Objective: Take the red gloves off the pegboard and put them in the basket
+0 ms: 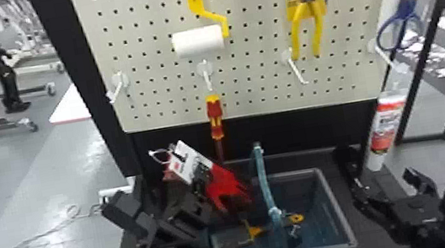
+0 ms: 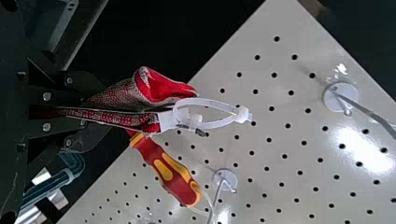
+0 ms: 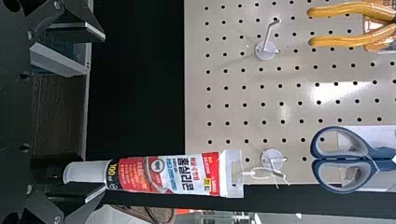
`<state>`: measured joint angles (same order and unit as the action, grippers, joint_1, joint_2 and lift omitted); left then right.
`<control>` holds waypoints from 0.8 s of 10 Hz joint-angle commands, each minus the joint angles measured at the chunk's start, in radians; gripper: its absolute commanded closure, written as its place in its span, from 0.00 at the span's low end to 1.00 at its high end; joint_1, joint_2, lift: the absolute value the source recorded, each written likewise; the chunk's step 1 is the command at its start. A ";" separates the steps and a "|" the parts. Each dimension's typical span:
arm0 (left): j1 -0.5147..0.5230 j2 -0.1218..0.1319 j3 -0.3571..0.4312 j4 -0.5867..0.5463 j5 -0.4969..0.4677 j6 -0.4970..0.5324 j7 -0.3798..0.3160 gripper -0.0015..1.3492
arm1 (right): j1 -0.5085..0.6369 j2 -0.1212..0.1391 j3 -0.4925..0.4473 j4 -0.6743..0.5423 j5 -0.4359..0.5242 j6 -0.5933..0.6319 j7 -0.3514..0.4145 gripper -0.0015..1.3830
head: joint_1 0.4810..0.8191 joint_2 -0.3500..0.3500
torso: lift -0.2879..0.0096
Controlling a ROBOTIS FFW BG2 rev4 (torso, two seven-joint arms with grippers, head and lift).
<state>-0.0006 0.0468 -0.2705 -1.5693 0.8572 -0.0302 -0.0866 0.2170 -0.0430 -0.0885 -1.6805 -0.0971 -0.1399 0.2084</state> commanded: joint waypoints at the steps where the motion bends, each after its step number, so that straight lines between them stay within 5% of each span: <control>1: -0.019 0.005 -0.038 0.043 0.066 -0.010 -0.012 0.90 | -0.007 0.000 0.004 0.005 0.000 -0.003 0.005 0.12 | 0.20 0.50 | 0.63; 8: -0.061 0.021 -0.138 0.115 0.206 0.009 -0.032 0.90 | -0.016 0.000 0.010 0.016 0.002 -0.007 0.016 0.12 | 0.20 0.50 | 0.63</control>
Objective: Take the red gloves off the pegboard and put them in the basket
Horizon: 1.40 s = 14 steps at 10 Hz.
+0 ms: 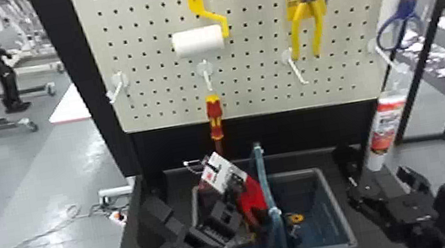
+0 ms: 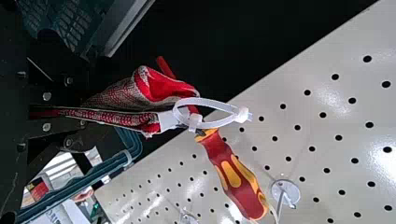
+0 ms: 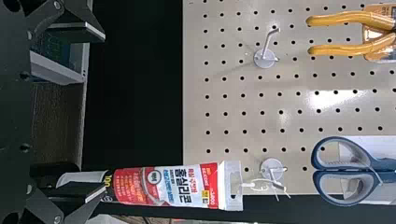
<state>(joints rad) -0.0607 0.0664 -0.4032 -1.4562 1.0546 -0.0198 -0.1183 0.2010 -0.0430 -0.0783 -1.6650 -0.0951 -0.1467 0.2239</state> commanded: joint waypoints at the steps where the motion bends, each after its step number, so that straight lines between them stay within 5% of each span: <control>1: -0.005 0.006 -0.025 0.011 0.044 -0.005 0.000 0.90 | -0.002 0.000 0.002 0.004 0.000 -0.002 0.000 0.12 | 0.20 0.50 | 0.63; 3: -0.016 0.013 -0.042 0.016 0.058 -0.005 -0.006 0.88 | -0.003 0.000 0.003 0.005 -0.002 -0.005 0.002 0.12 | 0.20 0.50 | 0.63; 5: -0.027 0.013 -0.035 0.017 0.042 0.012 -0.031 0.15 | -0.003 0.000 0.003 0.005 -0.002 -0.005 0.002 0.12 | 0.20 0.50 | 0.63; 6: -0.030 0.010 -0.031 0.022 0.028 0.014 -0.044 0.03 | -0.003 0.000 0.003 0.005 -0.002 -0.005 0.002 0.12 | 0.20 0.50 | 0.63; 8: -0.031 0.007 -0.023 0.022 0.012 0.017 -0.049 0.15 | -0.003 0.000 0.003 0.007 -0.002 -0.005 0.002 0.12 | 0.20 0.50 | 0.63; 14: -0.034 0.006 -0.019 0.022 -0.004 0.021 -0.058 0.17 | -0.005 0.000 0.005 0.008 -0.002 -0.005 0.002 0.12 | 0.20 0.50 | 0.63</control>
